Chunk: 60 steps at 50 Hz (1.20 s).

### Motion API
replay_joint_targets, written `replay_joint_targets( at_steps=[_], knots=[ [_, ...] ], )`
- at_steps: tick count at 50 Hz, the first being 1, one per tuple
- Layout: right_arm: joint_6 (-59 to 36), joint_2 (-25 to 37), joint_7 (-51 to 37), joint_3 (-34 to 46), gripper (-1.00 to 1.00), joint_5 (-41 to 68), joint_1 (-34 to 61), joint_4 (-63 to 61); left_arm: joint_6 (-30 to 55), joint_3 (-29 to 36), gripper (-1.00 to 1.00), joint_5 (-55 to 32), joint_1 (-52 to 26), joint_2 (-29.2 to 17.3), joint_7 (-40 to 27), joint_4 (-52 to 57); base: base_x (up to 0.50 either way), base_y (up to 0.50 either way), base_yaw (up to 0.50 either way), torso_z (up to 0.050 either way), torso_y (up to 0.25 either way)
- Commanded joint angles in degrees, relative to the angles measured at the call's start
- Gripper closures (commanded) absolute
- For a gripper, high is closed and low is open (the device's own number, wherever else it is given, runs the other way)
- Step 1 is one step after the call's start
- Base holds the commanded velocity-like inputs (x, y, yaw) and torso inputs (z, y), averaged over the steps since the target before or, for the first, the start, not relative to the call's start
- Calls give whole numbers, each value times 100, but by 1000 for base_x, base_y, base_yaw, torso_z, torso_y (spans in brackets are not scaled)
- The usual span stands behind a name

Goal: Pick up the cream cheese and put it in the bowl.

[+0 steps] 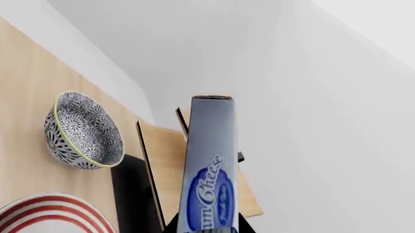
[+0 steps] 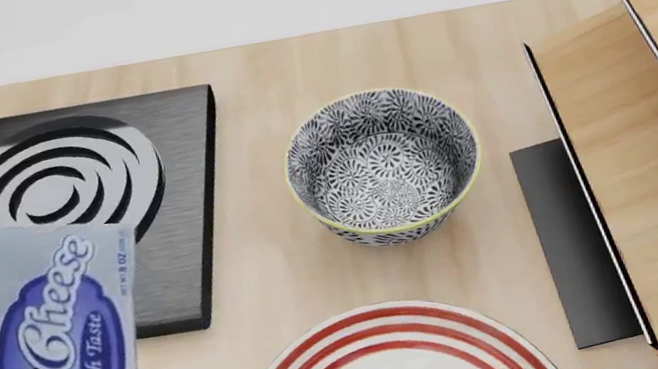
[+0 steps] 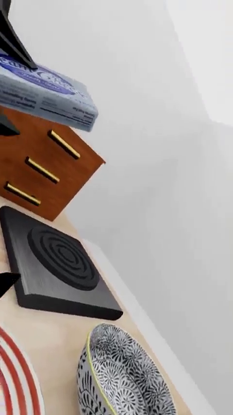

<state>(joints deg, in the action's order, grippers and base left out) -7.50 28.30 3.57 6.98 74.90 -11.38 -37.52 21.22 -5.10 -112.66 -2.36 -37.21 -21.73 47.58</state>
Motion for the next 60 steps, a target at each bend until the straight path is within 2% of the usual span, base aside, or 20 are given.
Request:
replay_joint_targets(
  at_steps=[1,12,17,41,60],
  knots=[
    [102,119,770,-110,-100,1199,-118,148,-95,13,100,-258,-118,57,52,-89,0,0,0,0,0],
    [-116,269,1562,-55,-100,2421,-141,282,-114,19,100,-236,-134,92,69,-122,0,0,0,0,0],
    [-170,274,1709,-23,-100,2622,-165,261,-132,48,100,-282,-199,105,29,-123,0,0,0,0,0],
    [-335,146,1641,297,-100,2579,-11,255,-424,-12,100,-534,-323,318,-147,108,0,0,0,1,0],
    [-472,6,1587,580,-100,2482,332,655,-416,342,100,-370,-575,555,-443,173,0,0,0,0,1]
  ],
)
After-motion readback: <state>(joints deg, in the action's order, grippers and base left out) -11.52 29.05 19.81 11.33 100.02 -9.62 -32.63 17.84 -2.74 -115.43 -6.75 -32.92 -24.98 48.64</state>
